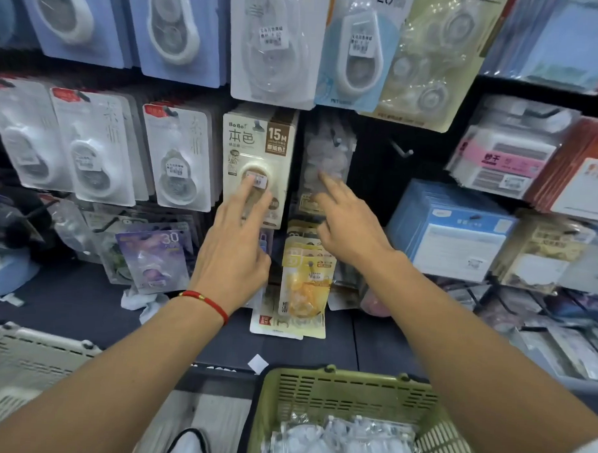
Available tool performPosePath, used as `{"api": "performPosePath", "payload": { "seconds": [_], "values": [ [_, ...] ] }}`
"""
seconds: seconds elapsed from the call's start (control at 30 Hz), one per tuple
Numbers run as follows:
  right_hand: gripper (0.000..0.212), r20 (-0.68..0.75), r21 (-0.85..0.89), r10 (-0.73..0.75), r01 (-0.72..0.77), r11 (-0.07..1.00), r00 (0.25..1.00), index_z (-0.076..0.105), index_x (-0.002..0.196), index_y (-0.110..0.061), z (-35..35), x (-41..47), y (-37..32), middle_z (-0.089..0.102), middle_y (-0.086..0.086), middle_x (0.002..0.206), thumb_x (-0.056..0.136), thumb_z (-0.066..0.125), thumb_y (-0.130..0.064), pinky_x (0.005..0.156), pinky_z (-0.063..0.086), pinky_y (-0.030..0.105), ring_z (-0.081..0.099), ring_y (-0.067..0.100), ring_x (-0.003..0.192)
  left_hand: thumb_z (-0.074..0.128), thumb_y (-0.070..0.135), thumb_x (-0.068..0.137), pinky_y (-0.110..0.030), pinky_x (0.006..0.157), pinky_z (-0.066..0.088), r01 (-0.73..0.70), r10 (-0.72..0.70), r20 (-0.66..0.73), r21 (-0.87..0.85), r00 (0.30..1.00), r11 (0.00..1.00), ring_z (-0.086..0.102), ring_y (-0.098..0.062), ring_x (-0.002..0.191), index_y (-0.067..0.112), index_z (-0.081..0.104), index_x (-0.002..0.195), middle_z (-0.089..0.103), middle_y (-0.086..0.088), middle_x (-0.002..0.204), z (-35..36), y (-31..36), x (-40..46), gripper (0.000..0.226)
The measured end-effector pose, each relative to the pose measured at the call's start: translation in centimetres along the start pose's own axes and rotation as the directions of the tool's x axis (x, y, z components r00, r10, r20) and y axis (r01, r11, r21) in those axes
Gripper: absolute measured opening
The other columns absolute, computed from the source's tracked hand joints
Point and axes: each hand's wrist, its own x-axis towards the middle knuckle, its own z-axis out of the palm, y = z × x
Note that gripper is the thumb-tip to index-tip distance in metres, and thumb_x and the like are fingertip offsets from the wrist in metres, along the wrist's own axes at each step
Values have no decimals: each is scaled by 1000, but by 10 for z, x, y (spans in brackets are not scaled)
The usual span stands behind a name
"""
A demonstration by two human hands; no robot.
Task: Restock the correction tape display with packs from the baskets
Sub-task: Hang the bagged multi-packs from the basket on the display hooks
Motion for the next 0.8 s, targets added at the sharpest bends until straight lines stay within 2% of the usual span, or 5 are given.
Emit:
{"api": "performPosePath", "payload": {
  "seconds": [0.27, 0.4, 0.57, 0.67, 0.8],
  "values": [
    [17, 200, 421, 138, -212, 882, 970, 69, 97, -30, 13, -130, 17, 75, -6, 82, 94, 53, -26, 74, 58, 43, 68, 16, 75, 60, 4, 90, -47, 98, 49, -220, 190, 509, -1, 839, 976, 57, -34, 120, 15, 64, 133, 63, -8, 127, 27, 8, -62, 44],
    [20, 660, 246, 36, -261, 934, 750, 74, 109, -20, 78, -195, 18, 76, 4, 111, 99, 57, -23, 91, 54, 37, 66, 25, 97, 50, 11, 94, -42, 100, 50, -414, 190, 830, 53, 525, 909, 53, -25, 128, 24, 59, 139, 56, 0, 138, 57, 14, -124, 47],
    [72, 910, 140, -72, -139, 980, 408, 29, 164, -19, 167, -297, -4, 26, 16, 171, 103, 63, -36, 119, 39, 46, 35, 34, 152, 50, 1, 89, -30, 120, 32, -297, 93, 896, 45, 435, 954, 42, -23, 146, 15, 64, 137, 54, -3, 148, 98, 13, -208, 52],
    [95, 897, 201, -156, -68, 977, 414, 10, 168, -25, 192, -335, -27, -3, 5, 177, 98, 72, -34, 125, 28, 51, 11, 28, 162, 51, 5, 92, -30, 128, 16, -282, 38, 897, 97, 441, 955, 29, -22, 155, 18, 62, 139, 46, -5, 157, 115, 14, -244, 51],
    [73, 821, 32, 31, -100, 995, 571, 33, 152, -11, 206, -358, -48, 33, 16, 156, 94, 75, -23, 109, 40, 50, 40, 35, 140, 55, 9, 93, -30, 124, 24, -170, -17, 890, 106, 457, 980, 38, -19, 148, 23, 60, 140, 53, 1, 148, 138, 29, -265, 49]
  ]
}}
